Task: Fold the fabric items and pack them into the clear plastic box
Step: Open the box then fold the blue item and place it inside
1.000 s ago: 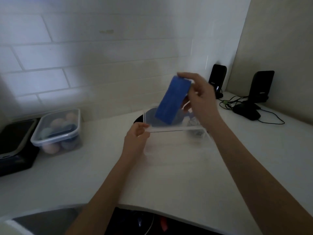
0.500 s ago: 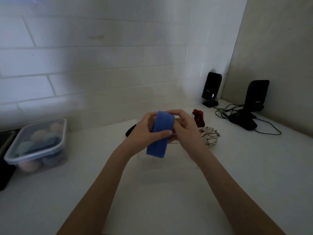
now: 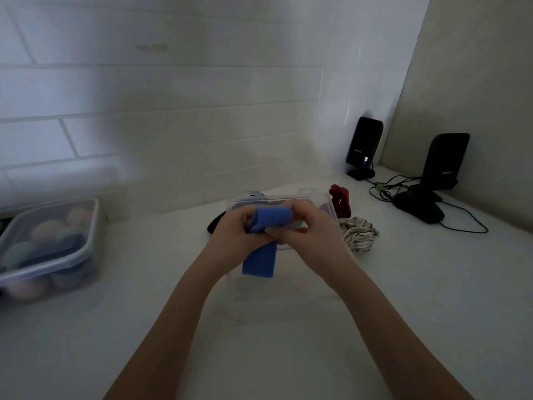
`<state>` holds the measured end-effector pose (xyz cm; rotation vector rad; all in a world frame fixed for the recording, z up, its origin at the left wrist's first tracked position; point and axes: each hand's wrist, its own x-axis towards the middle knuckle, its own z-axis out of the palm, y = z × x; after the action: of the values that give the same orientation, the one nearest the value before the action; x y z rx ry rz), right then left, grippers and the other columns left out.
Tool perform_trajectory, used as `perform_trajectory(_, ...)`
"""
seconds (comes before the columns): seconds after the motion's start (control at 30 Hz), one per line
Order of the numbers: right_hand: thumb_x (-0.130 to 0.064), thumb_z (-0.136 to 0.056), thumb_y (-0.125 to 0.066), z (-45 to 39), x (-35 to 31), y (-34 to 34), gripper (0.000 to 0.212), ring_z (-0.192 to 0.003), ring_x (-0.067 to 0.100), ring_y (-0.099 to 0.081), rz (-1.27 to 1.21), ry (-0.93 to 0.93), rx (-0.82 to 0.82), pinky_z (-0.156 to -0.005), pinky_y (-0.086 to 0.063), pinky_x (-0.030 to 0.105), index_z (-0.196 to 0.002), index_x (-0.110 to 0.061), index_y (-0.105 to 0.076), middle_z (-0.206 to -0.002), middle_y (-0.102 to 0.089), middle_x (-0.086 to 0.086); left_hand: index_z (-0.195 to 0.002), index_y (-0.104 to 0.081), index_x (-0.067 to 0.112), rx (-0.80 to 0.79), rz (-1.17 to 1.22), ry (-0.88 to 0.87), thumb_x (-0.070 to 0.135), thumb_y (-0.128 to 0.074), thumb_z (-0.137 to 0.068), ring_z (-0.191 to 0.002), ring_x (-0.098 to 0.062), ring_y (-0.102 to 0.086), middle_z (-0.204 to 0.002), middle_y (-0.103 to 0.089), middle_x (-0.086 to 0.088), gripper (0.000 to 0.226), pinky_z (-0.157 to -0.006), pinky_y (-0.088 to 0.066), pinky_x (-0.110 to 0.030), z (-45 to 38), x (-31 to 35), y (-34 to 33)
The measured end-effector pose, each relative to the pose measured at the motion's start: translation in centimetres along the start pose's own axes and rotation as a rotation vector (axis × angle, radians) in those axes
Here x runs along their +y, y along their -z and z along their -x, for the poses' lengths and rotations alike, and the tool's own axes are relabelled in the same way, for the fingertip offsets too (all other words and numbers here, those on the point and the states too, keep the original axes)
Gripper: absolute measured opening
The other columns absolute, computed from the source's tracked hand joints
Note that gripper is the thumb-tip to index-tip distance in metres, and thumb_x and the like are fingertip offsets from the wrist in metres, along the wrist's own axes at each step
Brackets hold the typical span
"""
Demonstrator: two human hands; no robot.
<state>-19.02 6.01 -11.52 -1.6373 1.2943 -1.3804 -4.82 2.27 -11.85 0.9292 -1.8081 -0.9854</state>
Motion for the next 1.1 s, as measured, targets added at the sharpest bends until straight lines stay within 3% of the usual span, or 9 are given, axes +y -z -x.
perform_trajectory(0.07, -0.009, -0.082, -0.067, 0.0, -0.2, 0.4, 0.018, -0.083, 0.015, -0.061, -0.113, 0.023, 0.052, -0.068, -0.055, 0.026, -0.099, -0.007, -0.061, -0.091, -0.063, 0.006, -0.09, -0.067, 0.012, -0.05, 0.033, 0.02, 0.012, -0.067, -0.083, -0.067, 0.001, -0.068, -0.079, -0.072, 0.005, 0.007, -0.063, -0.051, -0.012, 0.1, 0.1, 0.0)
perform_trajectory(0.13, -0.01, -0.085, -0.064, -0.2, 0.0, 0.7, 0.016, -0.084, 0.015, -0.062, -0.166, 0.038, 0.112, -0.073, -0.053, 0.028, -0.1, -0.007, -0.058, -0.091, -0.065, 0.007, -0.091, -0.068, 0.005, -0.067, 0.08, 0.027, 0.017, -0.061, -0.087, -0.067, -0.01, -0.071, -0.075, -0.074, 0.001, 0.014, -0.062, -0.054, -0.017, 0.2, 0.4, 0.0)
perform_trajectory(0.3, -0.009, -0.083, -0.067, -0.4, 0.4, 0.4, 0.032, -0.1, 0.026, -0.063, -0.135, 0.041, 0.001, -0.085, -0.055, 0.034, -0.112, -0.016, -0.057, -0.105, -0.066, 0.007, -0.095, -0.066, -0.002, -0.008, 0.217, 0.062, 0.01, -0.059, -0.088, -0.055, -0.014, -0.069, -0.071, -0.071, -0.008, 0.016, -0.051, -0.055, -0.022, 0.6, 0.8, 0.1)
perform_trajectory(0.63, 0.0, -0.086, -0.061, 0.0, -0.2, -0.2, 0.028, -0.072, 0.001, -0.065, -0.161, 0.03, -0.143, -0.064, -0.055, 0.02, -0.105, -0.02, -0.062, -0.086, -0.065, 0.002, -0.095, -0.063, 0.024, -0.013, 0.266, 0.082, 0.017, -0.056, -0.089, -0.075, -0.006, -0.068, -0.086, -0.071, 0.006, 0.011, -0.066, -0.054, -0.019, 0.7, 0.3, 0.3)
perform_trajectory(0.73, 0.001, -0.089, -0.056, 0.1, -0.3, 0.0, 0.031, -0.077, 0.005, -0.066, -0.201, 0.028, -0.112, -0.063, -0.053, 0.017, -0.116, -0.011, -0.061, -0.097, -0.066, 0.016, -0.098, -0.063, 0.024, -0.049, 0.375, 0.103, 0.014, -0.052, -0.091, -0.078, -0.006, -0.07, -0.084, -0.073, 0.01, 0.016, -0.066, -0.055, -0.019, 0.7, 0.4, 0.7)
perform_trajectory(0.8, -0.001, -0.092, -0.052, 0.3, -0.5, 0.0, 0.035, -0.085, 0.01, -0.064, -0.195, 0.045, -0.106, -0.065, -0.054, 0.017, -0.122, -0.017, -0.059, -0.111, -0.061, 0.023, -0.099, -0.061, 0.025, -0.091, 0.427, 0.115, 0.018, -0.05, -0.089, -0.078, -0.008, -0.071, -0.08, -0.074, 0.012, 0.016, -0.064, -0.056, -0.021, 1.0, 0.7, 1.0)
perform_trajectory(0.93, 0.005, -0.094, -0.044, 0.6, -1.0, 0.0, 0.045, -0.086, -0.001, -0.063, -0.138, 0.082, -0.162, -0.065, -0.052, 0.012, -0.121, -0.029, -0.051, -0.106, -0.059, 0.003, -0.08, -0.053, 0.018, -0.008, 0.439, 0.204, 0.01, -0.035, -0.096, -0.077, -0.017, -0.064, -0.066, -0.067, 0.004, 0.025, -0.049, -0.05, -0.013, 0.8, 0.8, 0.9)
perform_trajectory(1.0, 0.011, -0.092, -0.041, 0.7, -1.0, 0.1, 0.045, -0.082, -0.01, -0.062, -0.167, 0.069, -0.159, -0.061, -0.051, 0.01, -0.119, -0.022, -0.054, -0.102, -0.06, -0.007, -0.085, -0.058, 0.024, -0.027, 0.373, 0.168, 0.009, -0.038, -0.096, -0.077, -0.013, -0.065, -0.071, -0.068, 0.008, 0.027, -0.053, -0.052, -0.015, 0.5, 0.5, 0.9)
perform_trajectory(1.1, 0.015, -0.089, -0.041, 0.5, -0.9, 0.0, 0.043, -0.082, -0.01, -0.063, -0.145, 0.067, -0.134, -0.061, -0.052, 0.012, -0.11, -0.015, -0.063, -0.101, -0.063, -0.004, -0.09, -0.061, 0.032, -0.098, 0.286, 0.112, 0.011, -0.043, -0.096, -0.073, -0.004, -0.068, -0.079, -0.07, 0.016, 0.029, -0.061, -0.056, -0.023, 0.8, 0.3, 1.3)
